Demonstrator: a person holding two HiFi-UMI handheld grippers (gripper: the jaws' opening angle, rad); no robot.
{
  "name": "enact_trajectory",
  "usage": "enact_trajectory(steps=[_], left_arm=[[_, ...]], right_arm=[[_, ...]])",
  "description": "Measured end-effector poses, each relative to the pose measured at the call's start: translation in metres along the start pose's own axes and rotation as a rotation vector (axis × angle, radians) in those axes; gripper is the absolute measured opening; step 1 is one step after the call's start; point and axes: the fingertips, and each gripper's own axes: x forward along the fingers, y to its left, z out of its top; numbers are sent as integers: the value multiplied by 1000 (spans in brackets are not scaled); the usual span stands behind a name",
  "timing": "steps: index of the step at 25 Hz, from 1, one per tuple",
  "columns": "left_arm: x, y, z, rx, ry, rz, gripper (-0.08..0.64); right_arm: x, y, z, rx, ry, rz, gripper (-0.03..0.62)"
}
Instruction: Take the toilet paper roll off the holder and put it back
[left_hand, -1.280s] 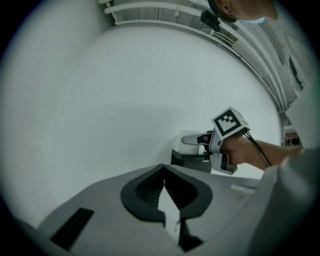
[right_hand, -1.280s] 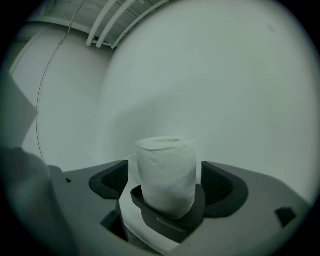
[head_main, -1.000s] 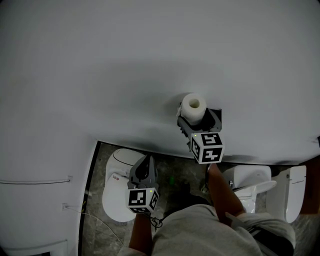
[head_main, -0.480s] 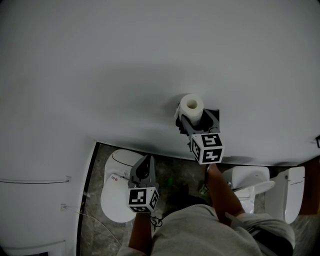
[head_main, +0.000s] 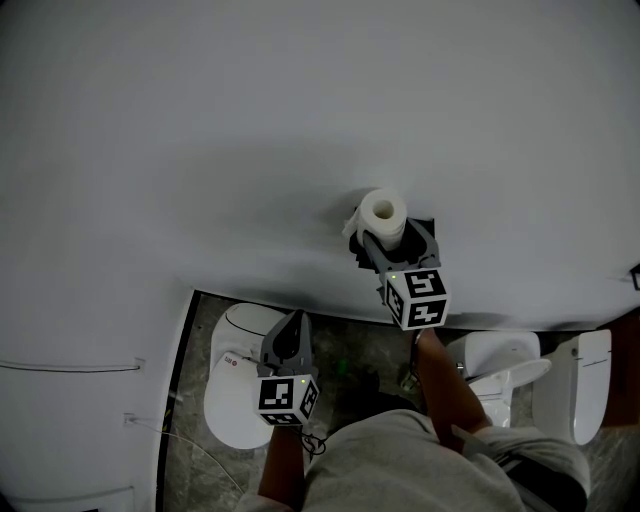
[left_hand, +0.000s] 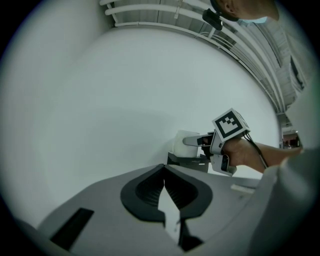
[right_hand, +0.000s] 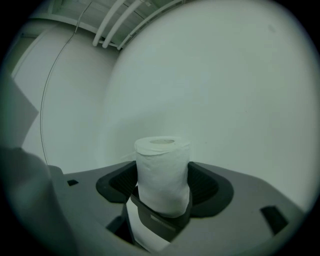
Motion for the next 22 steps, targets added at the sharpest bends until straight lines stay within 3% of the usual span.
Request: enact_trajectory(steps=[12, 22], left_arm=[[-5, -10, 7, 1, -29, -35, 11], [-35, -34, 13, 17, -55, -106, 11]], right_arm=[[-26, 10, 26, -37, -96, 27, 314], [-87, 24, 40, -63, -158, 11, 314]])
